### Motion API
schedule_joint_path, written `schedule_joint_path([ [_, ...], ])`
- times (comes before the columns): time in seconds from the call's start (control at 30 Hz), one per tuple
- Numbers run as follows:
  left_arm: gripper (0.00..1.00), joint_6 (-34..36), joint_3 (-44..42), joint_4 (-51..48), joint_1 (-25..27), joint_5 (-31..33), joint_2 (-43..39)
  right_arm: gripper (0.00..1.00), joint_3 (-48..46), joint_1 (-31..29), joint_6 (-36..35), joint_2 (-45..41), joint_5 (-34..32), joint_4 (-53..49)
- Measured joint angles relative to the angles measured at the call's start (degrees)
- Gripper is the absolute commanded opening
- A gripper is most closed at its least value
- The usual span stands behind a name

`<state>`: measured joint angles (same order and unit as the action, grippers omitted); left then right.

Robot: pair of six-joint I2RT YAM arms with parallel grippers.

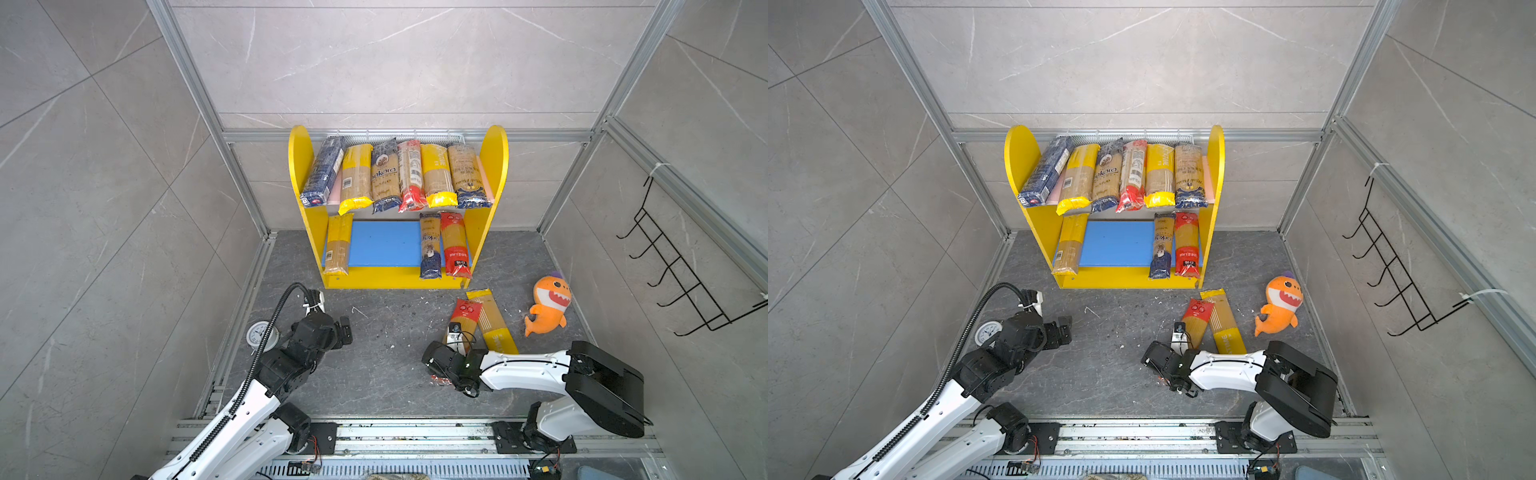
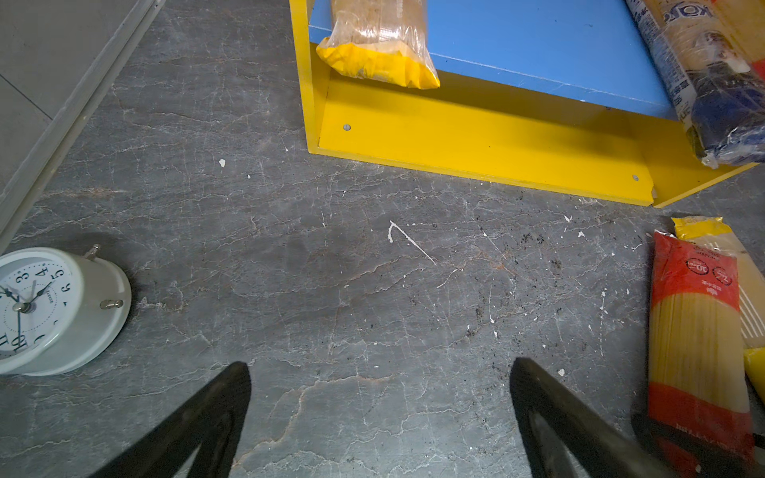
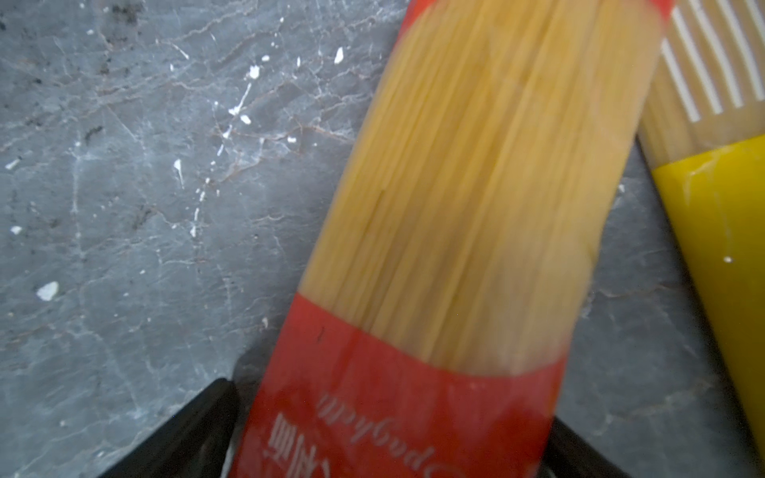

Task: Place and organize the pasta boxes and bags onto the shelf
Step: 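Withdraw the left gripper while the right gripper grasps the red-bottomed floor bag, then lift the red-bottomed bag with the right gripper toward the blue shelf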

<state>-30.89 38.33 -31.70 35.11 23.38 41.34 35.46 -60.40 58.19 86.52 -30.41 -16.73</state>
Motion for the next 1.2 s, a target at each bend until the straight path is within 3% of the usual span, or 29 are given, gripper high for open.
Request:
schedule_joint_path([
  [0.13, 1.00, -0.24, -0.07, 0.00, 0.00, 0.00, 0.28, 0.95, 0.44, -0.79, 1.60, 1.97, -2.84, 1.46],
  [0.27, 1.00, -0.48, -0.11, 0.00, 0.00, 0.00, 0.26, 0.56, 2.19, -1.64, 4.87, 5.03, -6.08, 1.68],
  [0.33, 1.00, -0.61, -0.11, -0.02, 0.00, 0.04, 0.24, 0.47, 2.21, -2.01, 6.84, 5.64, -7.54, 1.60],
  [0.57, 1.00, -0.66, -0.11, -0.74, 0.00, 0.39, -0.15, 0.28, -0.26, -2.86, 9.60, 3.74, -9.40, 2.54],
  [0.63, 1.00, -0.76, -0.11, -1.33, 0.00, 0.46, -0.50, 0.12, -0.87, -3.43, 9.60, 2.91, -9.27, 2.23],
  [0.67, 1.00, -0.85, -0.11, -1.51, 0.00, 0.48, -0.72, 0.00, -1.07, -3.76, 9.60, 2.54, -9.25, 1.88],
  [0.9, 1.00, -1.31, -0.02, -3.23, 0.00, 0.72, -2.99, 0.00, -3.04, -6.84, 9.33, -1.70, -7.45, -0.42],
  [1.2, 1.00, -2.34, 0.24, -6.60, 0.00, 1.97, -7.15, 0.00, -5.75, -13.07, 3.39, -14.01, 1.16, -2.36],
])
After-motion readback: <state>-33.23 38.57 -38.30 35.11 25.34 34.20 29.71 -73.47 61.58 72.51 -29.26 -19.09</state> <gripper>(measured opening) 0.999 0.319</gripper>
